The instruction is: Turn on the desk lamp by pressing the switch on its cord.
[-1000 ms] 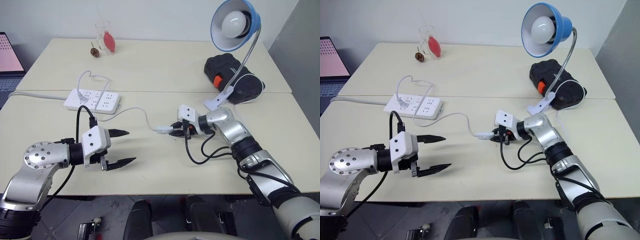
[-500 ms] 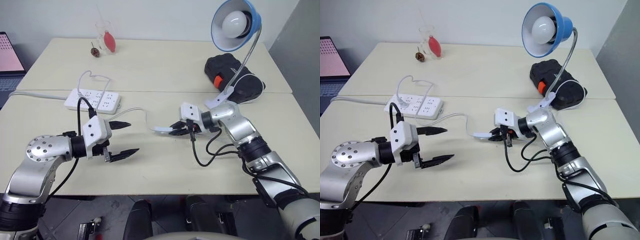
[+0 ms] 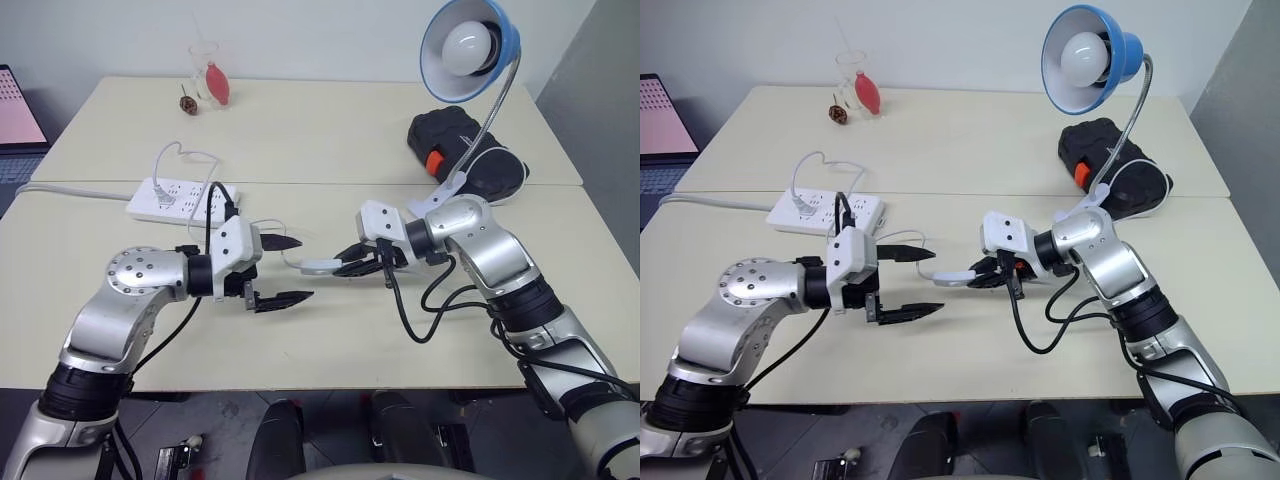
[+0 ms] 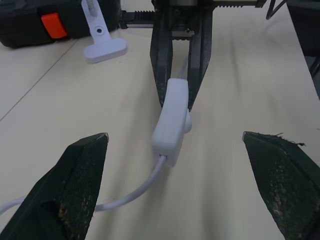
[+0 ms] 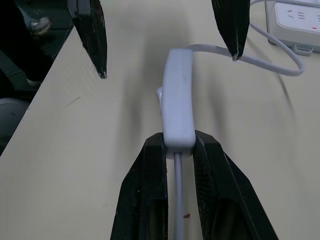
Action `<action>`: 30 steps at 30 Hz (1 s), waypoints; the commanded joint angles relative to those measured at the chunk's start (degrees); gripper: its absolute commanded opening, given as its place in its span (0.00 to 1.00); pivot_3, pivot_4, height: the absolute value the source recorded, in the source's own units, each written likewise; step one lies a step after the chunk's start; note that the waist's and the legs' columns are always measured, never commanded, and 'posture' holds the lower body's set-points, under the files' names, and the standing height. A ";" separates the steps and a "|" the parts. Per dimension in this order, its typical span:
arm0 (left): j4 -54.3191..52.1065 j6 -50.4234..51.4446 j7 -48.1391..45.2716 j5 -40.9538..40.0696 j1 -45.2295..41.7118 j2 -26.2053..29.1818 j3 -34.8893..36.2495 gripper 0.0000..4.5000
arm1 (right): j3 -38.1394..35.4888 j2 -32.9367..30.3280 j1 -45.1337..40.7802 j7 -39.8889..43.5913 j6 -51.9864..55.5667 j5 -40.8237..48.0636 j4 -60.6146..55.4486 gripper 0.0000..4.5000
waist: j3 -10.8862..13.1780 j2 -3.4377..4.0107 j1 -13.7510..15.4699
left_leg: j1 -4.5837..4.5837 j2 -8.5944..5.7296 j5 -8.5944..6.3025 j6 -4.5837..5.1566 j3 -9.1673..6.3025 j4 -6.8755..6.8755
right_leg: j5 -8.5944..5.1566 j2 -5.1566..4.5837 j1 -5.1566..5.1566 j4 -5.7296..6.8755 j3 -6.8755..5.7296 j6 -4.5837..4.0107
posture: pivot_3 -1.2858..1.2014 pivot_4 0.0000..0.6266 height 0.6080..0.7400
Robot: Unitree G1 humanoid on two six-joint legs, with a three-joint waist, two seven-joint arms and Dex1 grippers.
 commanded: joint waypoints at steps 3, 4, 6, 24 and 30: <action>1.42 -2.15 -0.78 1.69 -2.09 -1.09 -0.73 1.00 | -0.14 0.03 -0.69 -0.18 -0.13 1.16 -2.26 0.08 | 0.00 0.00 -0.01 | 0.00 0.00 0.00 0.00 -0.01 0.00 | 0.00 0.00 0.00 0.00 0.00 0.00 | 0.52 0.24 1.00; 1.78 -2.34 -0.80 1.96 -2.37 -1.34 -0.90 1.00 | -0.08 0.11 -0.74 -0.21 -0.18 1.13 -2.24 0.08 | 0.00 0.00 0.00 | -0.01 0.00 0.00 0.00 0.00 0.00 | 0.00 0.00 0.00 0.00 0.00 0.00 | 0.52 0.24 1.00; 2.30 -2.61 -0.95 2.31 -2.78 -1.71 -1.18 1.00 | 0.01 0.23 -0.84 -0.23 -0.34 1.08 -2.18 0.08 | 0.00 0.00 -0.01 | -0.01 -0.01 0.00 0.00 -0.01 0.01 | 0.00 0.00 0.00 0.00 0.00 0.00 | 0.52 0.24 1.00; 5.80 -4.52 -2.23 5.08 -5.15 -3.79 -3.24 0.47 | 0.23 0.38 -1.04 -0.17 -0.72 1.22 -2.75 0.08 | 0.00 0.00 -0.02 | -0.01 -0.01 0.00 0.00 -0.02 0.01 | 0.00 0.00 0.00 0.00 0.00 0.00 | 0.52 0.24 1.00; 7.13 -6.22 -2.34 6.61 -5.90 -3.95 -3.65 0.20 | 0.18 0.25 -1.14 -0.11 -0.84 1.44 -2.88 0.08 | 0.00 0.00 -0.01 | -0.02 -0.01 0.00 0.00 -0.02 0.01 | 0.00 0.00 0.00 0.00 0.00 0.00 | 0.52 0.24 1.00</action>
